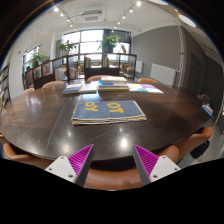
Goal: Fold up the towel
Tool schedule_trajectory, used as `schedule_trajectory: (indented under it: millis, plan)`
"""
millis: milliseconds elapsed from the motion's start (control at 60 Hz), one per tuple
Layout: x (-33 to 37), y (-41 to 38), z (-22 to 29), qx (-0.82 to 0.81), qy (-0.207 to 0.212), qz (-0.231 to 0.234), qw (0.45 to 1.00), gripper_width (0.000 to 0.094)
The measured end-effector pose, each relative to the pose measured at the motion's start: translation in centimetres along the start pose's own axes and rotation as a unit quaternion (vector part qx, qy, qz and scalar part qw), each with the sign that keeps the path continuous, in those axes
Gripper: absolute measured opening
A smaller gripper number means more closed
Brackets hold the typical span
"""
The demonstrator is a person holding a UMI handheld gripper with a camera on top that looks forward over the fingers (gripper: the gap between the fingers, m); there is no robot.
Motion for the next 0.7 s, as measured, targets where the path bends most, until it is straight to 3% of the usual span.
schedule_trajectory:
  millis: [267, 550, 700]
  plan:
    - [-9.8, -10.9, 3.2, 0.034, -0.013, 0.074, 0.997, 0.0801]
    - [-21.7, -16.6, 8.7, 0.042, -0.010, 0.079, 0.996, 0.0783]
    - [-25.8, -17.0, 9.1, 0.046, -0.025, 0.067, 0.996, 0.0682]
Point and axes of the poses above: the point between the fingertips, and its own axes, seen from behind it with the camera up: y to the right, z up, x backward, against the way the camera looks, the point moved 10 cm from there along x, backward, against the way the camera looks, and after that the axes turned 2 degrees about z, right-handed, at the moved point
